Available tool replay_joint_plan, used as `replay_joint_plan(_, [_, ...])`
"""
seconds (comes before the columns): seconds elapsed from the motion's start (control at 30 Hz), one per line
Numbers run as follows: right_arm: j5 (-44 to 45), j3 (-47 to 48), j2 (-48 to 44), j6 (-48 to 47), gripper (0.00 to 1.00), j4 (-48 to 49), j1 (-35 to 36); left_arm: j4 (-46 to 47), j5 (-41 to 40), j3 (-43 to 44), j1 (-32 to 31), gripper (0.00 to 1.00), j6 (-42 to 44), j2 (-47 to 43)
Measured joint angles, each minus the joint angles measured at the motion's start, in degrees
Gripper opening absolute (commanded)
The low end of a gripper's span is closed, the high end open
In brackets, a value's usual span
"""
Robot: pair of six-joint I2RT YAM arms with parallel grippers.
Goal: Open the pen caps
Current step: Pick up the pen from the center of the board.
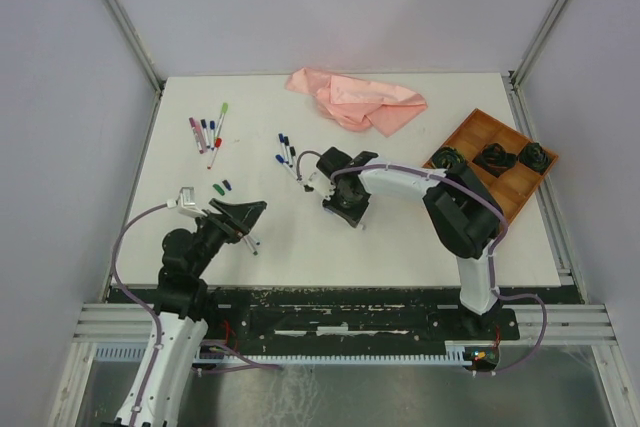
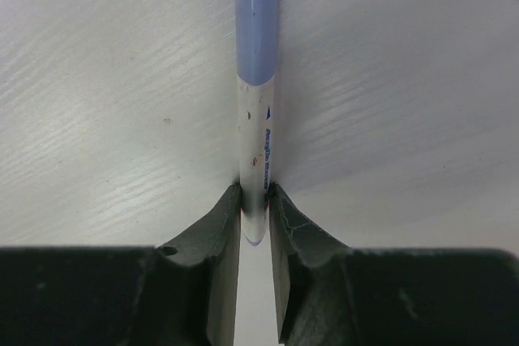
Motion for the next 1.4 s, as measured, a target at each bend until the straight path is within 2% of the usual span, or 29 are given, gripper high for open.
replay_joint_plan(0.1, [1.1,0.0,0.0,0.0,0.18,0.1,0.5,2.1,0.4,-0.7,0.0,0.86,-1.0,1.0])
replay_joint_plan(0.27, [1.7,0.0,0.0,-0.2,0.00,0.1,0.7,6.3,1.1,-2.0,0.0,0.84,-2.3,2.8])
replay_joint_plan(0.47, [-1.1,-0.9,-1.2,-0.2,0.00,1.0,-0.2,13.4,2.7,-5.1,0.0,0.82,-4.7,7.1])
replay_joint_plan(0.7, [-10.9,-3.0,-8.2,0.3,0.00,1.3,-3.5,22.0,2.7,-6.1,-1.5,0.83,-6.2,12.9])
replay_joint_plan(0.77, [-14.6,-3.0,-11.1,0.7,0.00,1.3,-4.7,24.2,1.9,-6.1,-3.3,0.83,-6.2,13.7])
replay_joint_plan(1.0, [-29.6,-3.9,-17.9,1.4,0.00,1.6,-9.0,32.7,-7.4,-6.0,-17.2,0.82,-6.1,19.0])
replay_joint_plan(1.1, [-36.3,-4.7,-19.3,1.4,0.00,1.6,-9.6,37.5,-11.3,-5.9,-21.4,0.83,-6.0,22.6])
replay_joint_plan(1.2, [-42.2,-5.2,-20.5,1.4,0.00,1.5,-9.6,41.3,-13.9,-5.3,-22.7,0.82,-6.0,25.9])
replay_joint_plan(1.4, [-50.2,-5.3,-22.6,1.4,0.00,1.3,-9.5,48.3,-15.7,-1.3,-24.2,0.73,-5.9,34.0])
